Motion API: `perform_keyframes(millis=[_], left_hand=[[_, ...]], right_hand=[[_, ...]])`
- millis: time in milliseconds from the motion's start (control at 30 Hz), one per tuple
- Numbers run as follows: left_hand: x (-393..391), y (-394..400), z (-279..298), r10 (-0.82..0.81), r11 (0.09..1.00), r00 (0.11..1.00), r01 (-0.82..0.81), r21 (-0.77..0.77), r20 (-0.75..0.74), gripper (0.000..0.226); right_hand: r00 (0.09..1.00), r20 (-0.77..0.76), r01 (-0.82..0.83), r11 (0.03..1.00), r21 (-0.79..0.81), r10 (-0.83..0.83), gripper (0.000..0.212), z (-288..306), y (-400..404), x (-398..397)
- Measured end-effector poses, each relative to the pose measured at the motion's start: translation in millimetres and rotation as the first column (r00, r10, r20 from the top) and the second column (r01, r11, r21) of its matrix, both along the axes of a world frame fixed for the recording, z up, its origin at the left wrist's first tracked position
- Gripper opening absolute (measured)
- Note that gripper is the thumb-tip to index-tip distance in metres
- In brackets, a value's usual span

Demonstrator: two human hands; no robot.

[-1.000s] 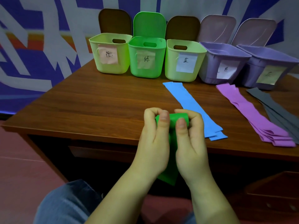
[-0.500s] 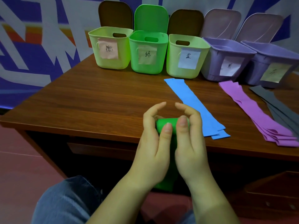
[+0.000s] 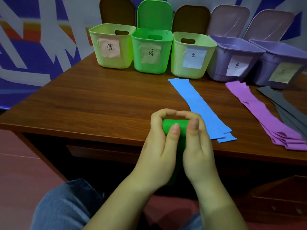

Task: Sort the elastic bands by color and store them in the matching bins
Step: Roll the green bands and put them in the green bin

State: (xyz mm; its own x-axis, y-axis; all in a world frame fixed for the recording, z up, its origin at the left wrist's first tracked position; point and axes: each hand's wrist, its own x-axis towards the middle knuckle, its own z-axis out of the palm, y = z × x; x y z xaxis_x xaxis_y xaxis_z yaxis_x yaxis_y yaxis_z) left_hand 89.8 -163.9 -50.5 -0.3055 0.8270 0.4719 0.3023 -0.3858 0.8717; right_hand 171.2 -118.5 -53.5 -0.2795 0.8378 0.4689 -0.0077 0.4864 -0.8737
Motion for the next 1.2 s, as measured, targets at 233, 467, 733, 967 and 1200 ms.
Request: perform_keyframes(millis=[233, 467, 733, 967, 1200], left_hand=[[-7.4, 3.4, 0.6, -0.025, 0.995, 1.0, 0.025, -0.095, 0.0, 0.038], [-12.1, 3.6, 1.5, -0.098, 0.994, 0.993, 0.101, -0.03, 0.072, 0.023], [-13.7, 4.6, -0.9, -0.112, 0.991, 0.988, 0.119, -0.067, 0.102, 0.033], [-13.3, 5.6, 2.3, -0.086, 0.994, 0.995, 0.089, -0.06, 0.055, 0.031], [-12.3, 4.0, -3.9, -0.133, 0.988, 0.986, 0.14, -0.065, 0.099, 0.024]], right_hand=[[0.999, 0.009, -0.04, 0.993, 0.109, 0.039, 0.03, -3.8, 5.7, 1.2], [0.998, -0.029, -0.047, 0.998, 0.05, 0.049, 0.035, -1.3, 5.4, 0.5], [1.0, 0.019, 0.004, 0.999, 0.034, -0.005, 0.032, -2.0, 6.2, 0.0], [0.998, -0.052, -0.022, 0.999, 0.034, 0.023, 0.03, -6.7, 3.5, 0.3], [1.0, 0.009, 0.029, 0.999, 0.034, -0.03, 0.031, -2.9, 8.3, -1.0]])
